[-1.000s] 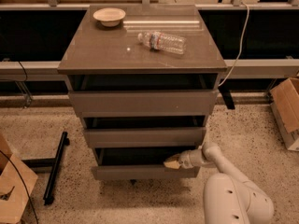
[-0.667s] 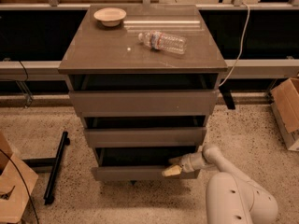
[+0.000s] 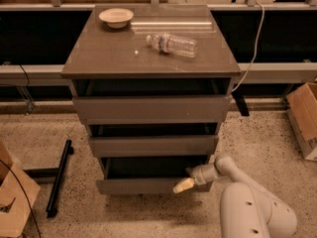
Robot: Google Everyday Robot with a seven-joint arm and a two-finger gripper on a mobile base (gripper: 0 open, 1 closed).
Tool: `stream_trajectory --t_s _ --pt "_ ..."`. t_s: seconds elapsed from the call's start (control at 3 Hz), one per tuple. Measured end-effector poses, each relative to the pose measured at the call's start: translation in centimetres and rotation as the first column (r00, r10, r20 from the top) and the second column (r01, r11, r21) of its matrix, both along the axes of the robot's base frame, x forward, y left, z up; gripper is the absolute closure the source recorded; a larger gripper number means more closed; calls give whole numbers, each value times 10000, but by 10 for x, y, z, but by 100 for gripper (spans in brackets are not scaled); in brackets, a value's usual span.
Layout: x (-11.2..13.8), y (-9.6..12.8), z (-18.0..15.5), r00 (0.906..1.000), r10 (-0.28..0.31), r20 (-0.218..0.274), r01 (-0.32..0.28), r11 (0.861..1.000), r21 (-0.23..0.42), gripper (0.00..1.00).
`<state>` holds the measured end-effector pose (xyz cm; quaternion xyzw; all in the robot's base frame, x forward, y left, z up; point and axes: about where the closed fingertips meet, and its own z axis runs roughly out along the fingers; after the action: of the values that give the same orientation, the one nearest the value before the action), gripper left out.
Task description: Open bottom drawer
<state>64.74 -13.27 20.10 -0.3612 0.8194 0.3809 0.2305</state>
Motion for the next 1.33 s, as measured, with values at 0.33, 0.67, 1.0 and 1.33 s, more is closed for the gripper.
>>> stream_trajectory --t_s 0.33,0.67,1.0,1.33 --pt "-21 -8 -10 9975 -78 -699 61 9997 -242 19" --pt "-21 -8 -10 9975 -76 -702 59 9997 -242 42" --pt "-22 -5 -12 9973 -40 -738 24 9997 -223 38" --pt "-23 -2 -13 9970 -8 -771 -8 9998 -205 16"
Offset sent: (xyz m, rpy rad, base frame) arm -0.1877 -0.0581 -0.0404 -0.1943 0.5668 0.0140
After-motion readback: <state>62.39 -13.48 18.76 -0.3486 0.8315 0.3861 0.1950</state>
